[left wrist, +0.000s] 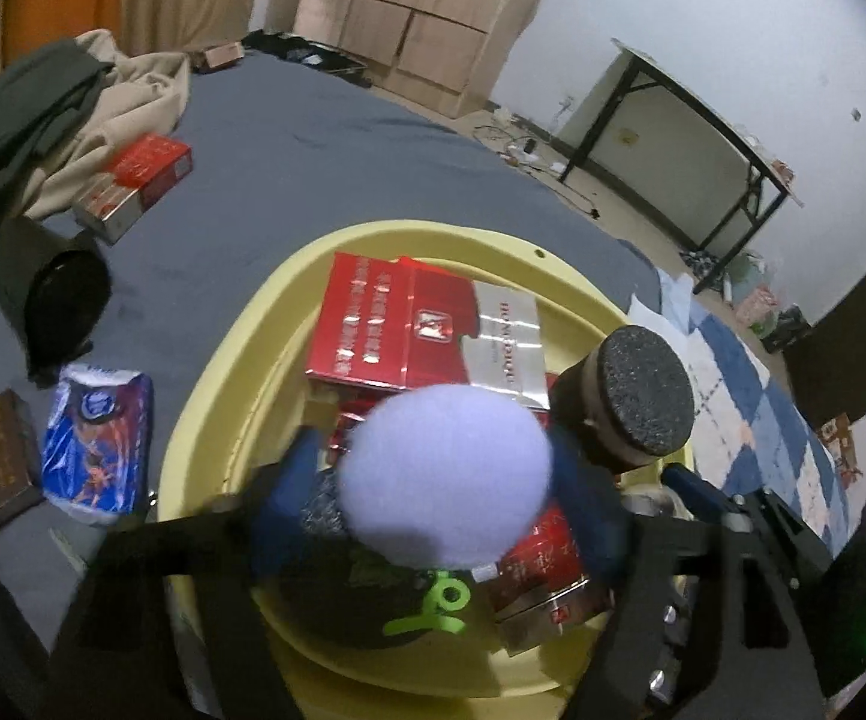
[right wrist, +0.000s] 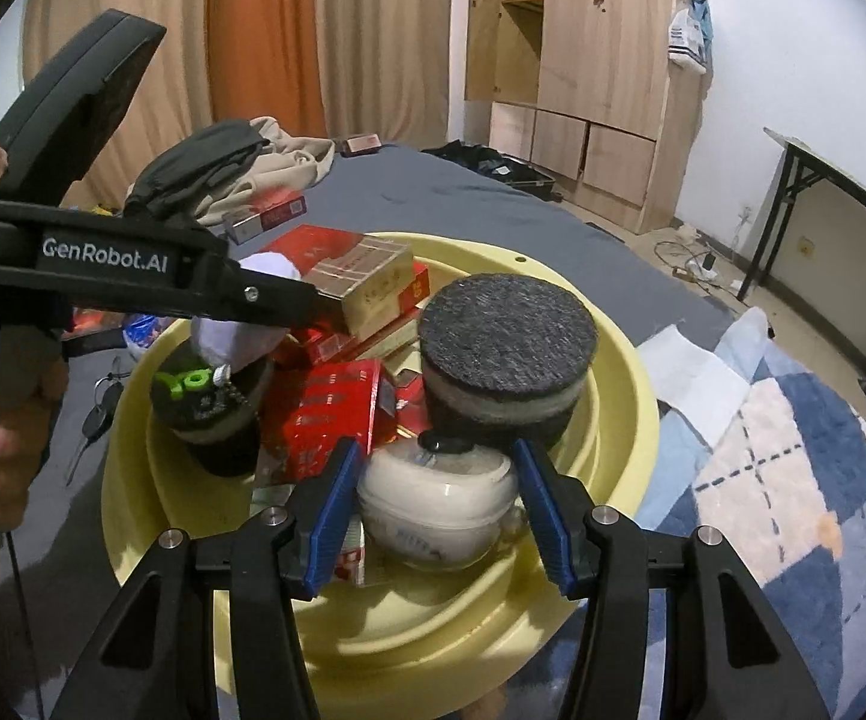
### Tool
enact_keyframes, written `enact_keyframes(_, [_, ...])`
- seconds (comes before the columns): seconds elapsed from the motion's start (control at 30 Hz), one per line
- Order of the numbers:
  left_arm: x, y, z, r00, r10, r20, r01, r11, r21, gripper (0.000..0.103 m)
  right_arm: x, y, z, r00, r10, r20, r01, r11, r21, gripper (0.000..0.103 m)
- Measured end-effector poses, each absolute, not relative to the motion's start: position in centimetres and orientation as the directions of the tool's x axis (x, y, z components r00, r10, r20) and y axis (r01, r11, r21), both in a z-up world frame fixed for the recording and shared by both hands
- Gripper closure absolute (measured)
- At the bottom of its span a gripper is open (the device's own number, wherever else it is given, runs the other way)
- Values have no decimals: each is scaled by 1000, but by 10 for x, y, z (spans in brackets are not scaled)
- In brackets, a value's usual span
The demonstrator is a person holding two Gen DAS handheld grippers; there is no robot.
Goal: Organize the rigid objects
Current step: 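Carry both items to the yellow tray and release them inside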
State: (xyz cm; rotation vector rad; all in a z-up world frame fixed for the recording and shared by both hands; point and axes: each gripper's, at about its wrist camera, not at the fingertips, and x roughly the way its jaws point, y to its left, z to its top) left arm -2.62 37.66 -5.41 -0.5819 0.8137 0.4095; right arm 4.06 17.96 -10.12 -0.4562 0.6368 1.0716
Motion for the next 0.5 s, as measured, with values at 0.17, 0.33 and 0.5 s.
enact_keyframes(0.17, [-36, 375, -36, 649, 170, -741, -580, 742, -337, 0, 32, 171, -89, 316, 692, -649, -916, 401, -18, 16])
enact_keyframes(0.33, [-35, 351, 0, 657, 248, -712, -588, 760, -277, 0, 32, 146, -69, 322, 712, -625, -903, 429, 23, 0])
enact_keyframes(0.5, [-38, 308, 32, 621, 332, -710, -658, 713, -243, 0, 53, 101, -49, 345, 693, -633, -871, 488, 60, 0])
